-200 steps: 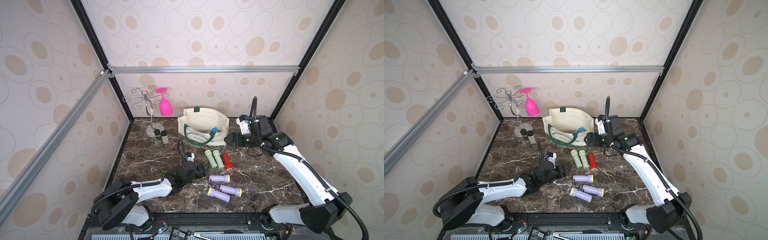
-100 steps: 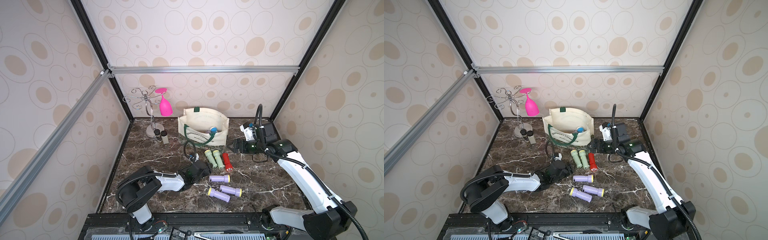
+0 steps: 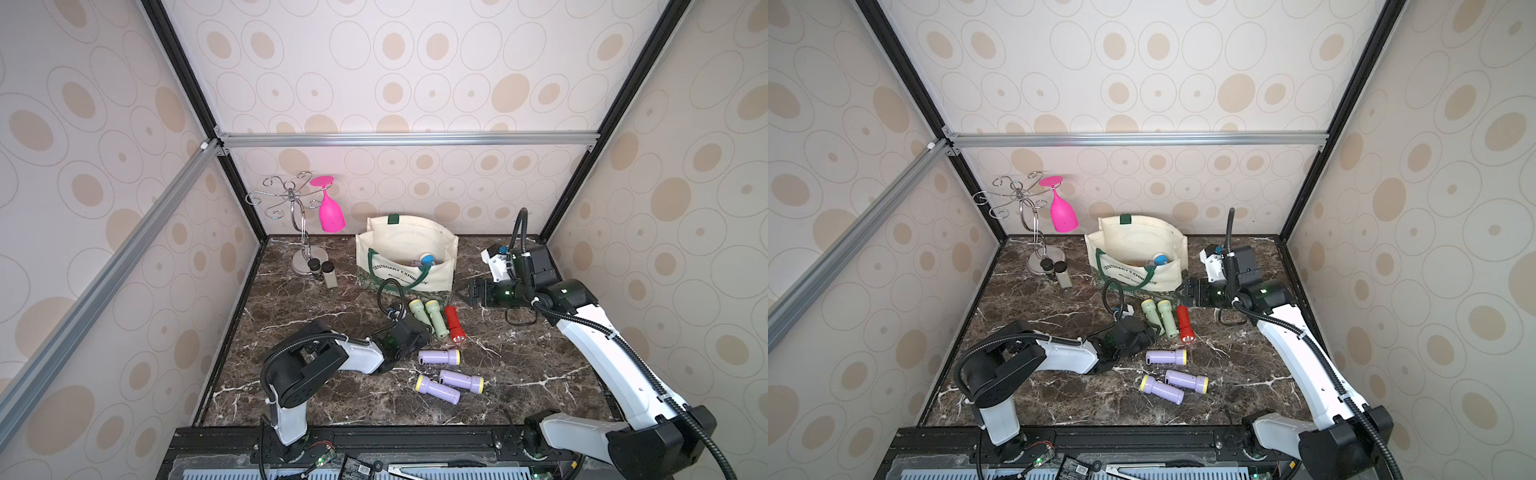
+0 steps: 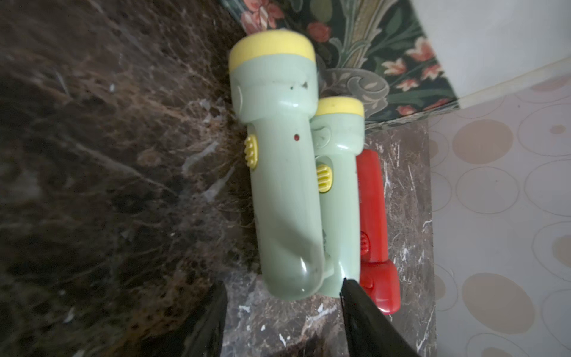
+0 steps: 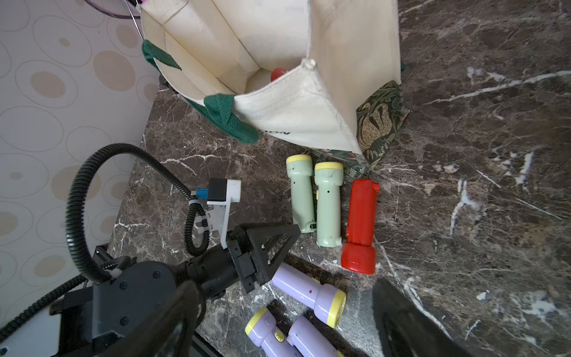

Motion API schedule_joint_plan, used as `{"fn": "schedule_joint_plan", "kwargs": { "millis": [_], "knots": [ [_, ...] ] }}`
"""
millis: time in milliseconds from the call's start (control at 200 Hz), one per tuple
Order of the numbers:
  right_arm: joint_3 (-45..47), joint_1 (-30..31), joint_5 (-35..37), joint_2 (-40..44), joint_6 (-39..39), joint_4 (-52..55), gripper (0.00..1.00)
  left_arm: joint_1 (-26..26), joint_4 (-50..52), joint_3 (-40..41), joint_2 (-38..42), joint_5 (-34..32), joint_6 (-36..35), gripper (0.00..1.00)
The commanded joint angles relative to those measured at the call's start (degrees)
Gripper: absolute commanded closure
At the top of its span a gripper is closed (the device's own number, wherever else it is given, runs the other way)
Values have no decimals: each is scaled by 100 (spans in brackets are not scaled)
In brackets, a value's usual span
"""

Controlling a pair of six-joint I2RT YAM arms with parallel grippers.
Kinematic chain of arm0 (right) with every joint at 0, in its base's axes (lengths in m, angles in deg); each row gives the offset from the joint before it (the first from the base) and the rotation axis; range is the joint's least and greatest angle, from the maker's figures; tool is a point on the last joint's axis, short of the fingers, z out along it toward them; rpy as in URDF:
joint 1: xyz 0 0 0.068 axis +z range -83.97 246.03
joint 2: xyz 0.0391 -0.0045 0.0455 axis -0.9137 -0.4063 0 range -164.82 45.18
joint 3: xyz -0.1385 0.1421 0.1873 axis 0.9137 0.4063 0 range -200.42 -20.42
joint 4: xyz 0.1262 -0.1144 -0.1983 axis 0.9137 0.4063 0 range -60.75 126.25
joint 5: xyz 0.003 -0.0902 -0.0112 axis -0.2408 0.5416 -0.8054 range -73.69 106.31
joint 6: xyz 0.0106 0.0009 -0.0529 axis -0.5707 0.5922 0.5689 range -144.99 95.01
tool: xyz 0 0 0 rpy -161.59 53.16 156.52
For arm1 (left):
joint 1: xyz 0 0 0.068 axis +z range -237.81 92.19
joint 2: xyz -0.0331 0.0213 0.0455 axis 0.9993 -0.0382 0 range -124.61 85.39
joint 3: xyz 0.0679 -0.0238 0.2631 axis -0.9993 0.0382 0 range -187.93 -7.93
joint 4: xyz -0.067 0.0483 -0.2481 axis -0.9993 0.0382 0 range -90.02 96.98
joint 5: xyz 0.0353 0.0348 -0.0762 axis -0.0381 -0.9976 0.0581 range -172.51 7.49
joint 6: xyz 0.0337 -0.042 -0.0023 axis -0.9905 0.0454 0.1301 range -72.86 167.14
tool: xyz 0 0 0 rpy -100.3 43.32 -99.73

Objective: Put the flashlights into the tote bags
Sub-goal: Move the flashlight at the center of the board.

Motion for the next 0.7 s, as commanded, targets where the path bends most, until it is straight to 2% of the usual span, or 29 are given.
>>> {"fn": "schedule_joint_plan", "kwargs": {
  "millis": [0,245,360,425,595,695],
  "knots": [
    [-39,-57,-27,-2,78,-34,10,22,209,-435,-174,5,11,42],
    [-66,-97,1,37,148,28,10,25,1040,-628,-291,-235,98,48],
    [-31,-105,-33,61,100,-20,10,23,2613,-1208,-538,-410,34,51],
    [-50,-105,-45,56,102,-25,10,24,3107,-1386,-653,-479,-7,52],
    [-91,-114,-38,89,131,10,10,6,3049,-1112,-490,-575,47,53],
    [-56,-114,-29,150,127,17,10,-37,3342,-1094,-359,-750,-36,55]
  ]
}}
